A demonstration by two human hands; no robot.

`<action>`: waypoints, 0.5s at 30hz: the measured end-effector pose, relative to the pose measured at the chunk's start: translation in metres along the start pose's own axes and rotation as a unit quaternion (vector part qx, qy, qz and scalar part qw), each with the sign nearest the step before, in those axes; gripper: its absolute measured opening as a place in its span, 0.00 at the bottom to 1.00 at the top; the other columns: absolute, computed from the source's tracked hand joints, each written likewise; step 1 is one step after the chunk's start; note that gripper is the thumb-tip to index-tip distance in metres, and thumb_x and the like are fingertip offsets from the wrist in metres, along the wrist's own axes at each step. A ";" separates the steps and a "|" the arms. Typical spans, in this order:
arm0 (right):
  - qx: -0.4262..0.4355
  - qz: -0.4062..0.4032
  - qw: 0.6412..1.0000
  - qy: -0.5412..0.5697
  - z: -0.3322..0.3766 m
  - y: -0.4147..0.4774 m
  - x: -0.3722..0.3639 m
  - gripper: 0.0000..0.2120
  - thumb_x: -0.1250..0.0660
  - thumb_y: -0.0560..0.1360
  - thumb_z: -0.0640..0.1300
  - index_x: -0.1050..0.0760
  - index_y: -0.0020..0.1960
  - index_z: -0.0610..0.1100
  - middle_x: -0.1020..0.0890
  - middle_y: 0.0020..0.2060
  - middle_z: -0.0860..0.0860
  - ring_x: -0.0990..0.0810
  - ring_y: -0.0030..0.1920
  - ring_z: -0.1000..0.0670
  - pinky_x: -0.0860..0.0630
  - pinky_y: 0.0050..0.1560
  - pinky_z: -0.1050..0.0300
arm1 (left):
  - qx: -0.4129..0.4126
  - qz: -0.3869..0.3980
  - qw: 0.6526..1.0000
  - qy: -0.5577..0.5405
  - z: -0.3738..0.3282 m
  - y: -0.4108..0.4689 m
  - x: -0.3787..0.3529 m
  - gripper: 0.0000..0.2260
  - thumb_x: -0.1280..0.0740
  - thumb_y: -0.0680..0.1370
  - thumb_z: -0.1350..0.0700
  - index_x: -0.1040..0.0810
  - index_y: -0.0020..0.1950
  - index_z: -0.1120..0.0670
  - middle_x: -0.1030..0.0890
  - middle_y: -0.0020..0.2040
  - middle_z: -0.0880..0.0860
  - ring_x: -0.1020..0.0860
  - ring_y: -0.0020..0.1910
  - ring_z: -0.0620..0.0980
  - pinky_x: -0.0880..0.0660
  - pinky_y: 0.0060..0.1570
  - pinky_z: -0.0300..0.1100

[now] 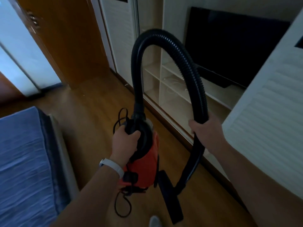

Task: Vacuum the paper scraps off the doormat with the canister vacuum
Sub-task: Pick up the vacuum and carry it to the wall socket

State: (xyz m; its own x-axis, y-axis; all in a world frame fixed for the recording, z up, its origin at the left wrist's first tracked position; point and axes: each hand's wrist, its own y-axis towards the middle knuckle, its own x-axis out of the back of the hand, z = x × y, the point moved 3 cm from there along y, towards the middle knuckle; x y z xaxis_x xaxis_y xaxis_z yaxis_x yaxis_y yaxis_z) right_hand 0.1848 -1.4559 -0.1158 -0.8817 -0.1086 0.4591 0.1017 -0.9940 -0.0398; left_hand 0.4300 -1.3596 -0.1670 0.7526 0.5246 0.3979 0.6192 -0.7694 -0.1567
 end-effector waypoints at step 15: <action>0.061 0.115 0.991 0.030 0.091 0.183 -0.195 0.08 0.30 0.72 0.43 0.25 0.43 0.38 0.20 0.36 0.42 0.23 0.32 0.50 0.25 0.34 0.56 | 0.029 -0.132 0.991 -0.005 0.016 0.203 0.108 0.04 0.32 0.74 0.59 0.21 0.48 0.55 0.22 0.30 0.54 0.24 0.24 0.50 0.26 0.26 0.44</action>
State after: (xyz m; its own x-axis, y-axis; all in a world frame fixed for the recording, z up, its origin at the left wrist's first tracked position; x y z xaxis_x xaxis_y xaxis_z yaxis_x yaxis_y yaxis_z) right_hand 0.4171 -1.6157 -0.1312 -0.8540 -0.3368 0.3966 0.3551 -0.9344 -0.0289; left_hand 0.6404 -1.4537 -0.1704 0.5643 0.7091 0.4228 0.8069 -0.5820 -0.1008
